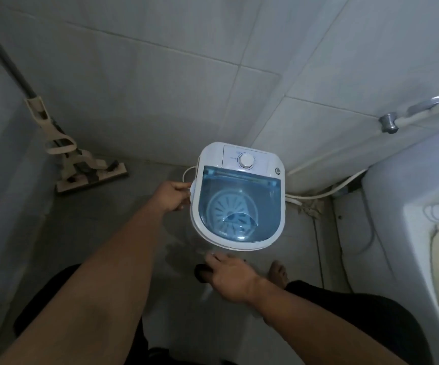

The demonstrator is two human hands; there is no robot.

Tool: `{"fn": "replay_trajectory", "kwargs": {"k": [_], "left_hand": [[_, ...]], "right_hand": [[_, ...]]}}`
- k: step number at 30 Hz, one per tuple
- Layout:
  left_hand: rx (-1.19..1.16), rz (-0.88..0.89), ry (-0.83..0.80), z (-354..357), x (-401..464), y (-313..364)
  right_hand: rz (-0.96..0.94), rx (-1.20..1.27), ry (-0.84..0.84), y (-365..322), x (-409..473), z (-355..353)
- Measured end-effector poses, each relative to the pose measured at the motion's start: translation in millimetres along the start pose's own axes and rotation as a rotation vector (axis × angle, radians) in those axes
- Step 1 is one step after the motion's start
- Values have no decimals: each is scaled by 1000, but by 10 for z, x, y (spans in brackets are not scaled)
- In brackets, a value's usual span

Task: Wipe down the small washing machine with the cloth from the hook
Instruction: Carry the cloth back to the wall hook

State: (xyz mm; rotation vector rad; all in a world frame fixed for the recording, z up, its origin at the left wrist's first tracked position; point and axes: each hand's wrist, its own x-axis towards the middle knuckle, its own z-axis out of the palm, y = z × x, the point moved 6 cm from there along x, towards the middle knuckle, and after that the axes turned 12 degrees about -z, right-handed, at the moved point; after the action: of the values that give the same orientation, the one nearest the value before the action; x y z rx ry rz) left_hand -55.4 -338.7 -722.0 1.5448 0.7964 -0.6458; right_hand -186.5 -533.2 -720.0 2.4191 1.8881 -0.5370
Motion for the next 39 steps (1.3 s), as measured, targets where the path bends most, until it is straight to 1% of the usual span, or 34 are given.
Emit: {"fn": "replay_trajectory", "kwargs": {"k": [2, 3, 5, 7, 8, 10, 14, 15, 16, 20, 23, 26, 31, 34, 36, 39], "left_hand": [[19, -3, 17, 23, -105, 10], [38, -1, 31, 29, -188, 15], [64, 25, 95, 0, -369, 75], [59, 61, 148, -50, -597, 173], [55, 74, 149, -51, -731, 227], [53, 82, 83, 14, -1045, 333], [22, 71, -245, 325, -1788, 537], [13, 109, -288, 374, -1951, 617], [1, 161, -296, 396, -2091, 711], [-123, 327, -242, 335, -2613, 1104], [-159, 435, -195, 250, -3041, 1354], [-186, 539, -132, 149, -3427, 1582], [-228, 710, -49, -23, -3958, 1924], [-229, 781, 15, -141, -4184, 2076], [-206, 817, 66, -227, -4288, 2157], [-155, 867, 155, -366, -4422, 2265]], "right_hand": [[141, 108, 76, 11, -271, 9], [233, 201, 168, 18, -383, -49], [436, 488, 425, 79, -546, -250], [616, 713, 691, 189, -644, -503], [681, 815, 786, 242, -671, -641], [744, 952, 926, 295, -703, -1004], [652, 1042, 1118, 249, -694, -1773], [633, 1054, 1151, 213, -708, -1947], [628, 1069, 1179, 187, -730, -2097], [607, 1091, 1269, 147, -869, -2636], [550, 1014, 1266, 98, -989, -3069], [553, 919, 1251, 30, -1115, -3479], [550, 626, 1236, -103, -1273, -4145], [588, 437, 1281, -189, -1359, -4467], [558, 405, 1310, -260, -1390, -4647], [464, 487, 1367, -379, -1434, -4893]]}}
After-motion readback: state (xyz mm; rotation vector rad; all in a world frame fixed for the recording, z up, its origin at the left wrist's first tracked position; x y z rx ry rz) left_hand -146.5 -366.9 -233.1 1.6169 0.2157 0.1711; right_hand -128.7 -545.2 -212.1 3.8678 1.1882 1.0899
